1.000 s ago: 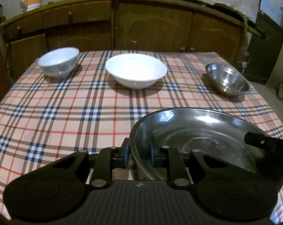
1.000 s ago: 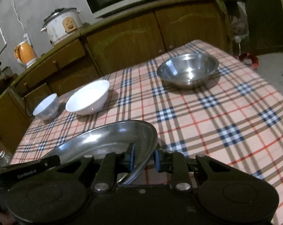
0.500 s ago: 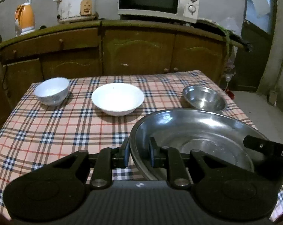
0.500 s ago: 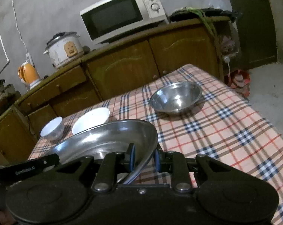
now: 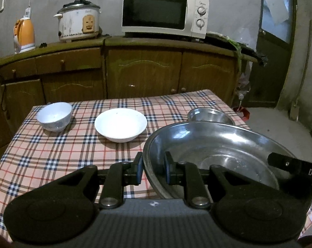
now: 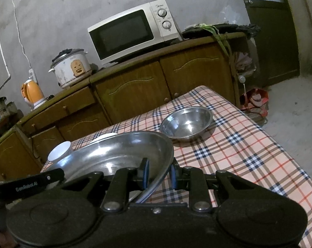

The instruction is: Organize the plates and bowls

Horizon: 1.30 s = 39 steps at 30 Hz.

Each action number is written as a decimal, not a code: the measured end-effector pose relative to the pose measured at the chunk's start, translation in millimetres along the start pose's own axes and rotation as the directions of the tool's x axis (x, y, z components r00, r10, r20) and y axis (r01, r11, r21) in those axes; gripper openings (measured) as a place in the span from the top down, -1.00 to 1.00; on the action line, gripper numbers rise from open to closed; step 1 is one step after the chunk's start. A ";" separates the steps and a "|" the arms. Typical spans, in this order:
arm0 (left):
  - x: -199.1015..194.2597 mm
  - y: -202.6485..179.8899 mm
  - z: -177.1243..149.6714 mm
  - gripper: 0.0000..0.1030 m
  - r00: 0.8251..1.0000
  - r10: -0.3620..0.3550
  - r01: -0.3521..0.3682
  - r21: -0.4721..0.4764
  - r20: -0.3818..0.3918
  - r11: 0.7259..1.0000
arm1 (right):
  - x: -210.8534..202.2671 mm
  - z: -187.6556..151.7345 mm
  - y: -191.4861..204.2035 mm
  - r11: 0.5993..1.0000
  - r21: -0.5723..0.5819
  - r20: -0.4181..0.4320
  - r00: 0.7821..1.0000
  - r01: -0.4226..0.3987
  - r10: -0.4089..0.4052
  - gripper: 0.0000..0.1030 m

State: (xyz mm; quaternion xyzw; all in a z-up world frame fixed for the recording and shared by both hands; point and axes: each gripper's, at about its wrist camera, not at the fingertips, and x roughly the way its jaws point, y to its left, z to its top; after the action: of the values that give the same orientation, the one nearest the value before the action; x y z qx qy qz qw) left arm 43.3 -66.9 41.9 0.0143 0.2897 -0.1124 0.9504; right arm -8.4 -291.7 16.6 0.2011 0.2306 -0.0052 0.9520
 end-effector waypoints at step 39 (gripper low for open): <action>-23.7 24.8 2.4 0.62 0.999 0.038 -0.037 -0.021 0.022 0.999 | -4.7 -6.6 34.9 0.998 -0.062 -0.034 0.999 -0.019 0.017 0.46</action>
State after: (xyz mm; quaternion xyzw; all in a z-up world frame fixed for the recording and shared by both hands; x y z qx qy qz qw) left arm 31.1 -38.1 56.1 0.0086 0.2800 -0.0918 0.9556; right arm -11.9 -257.4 26.6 0.1733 0.2450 0.0138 0.9538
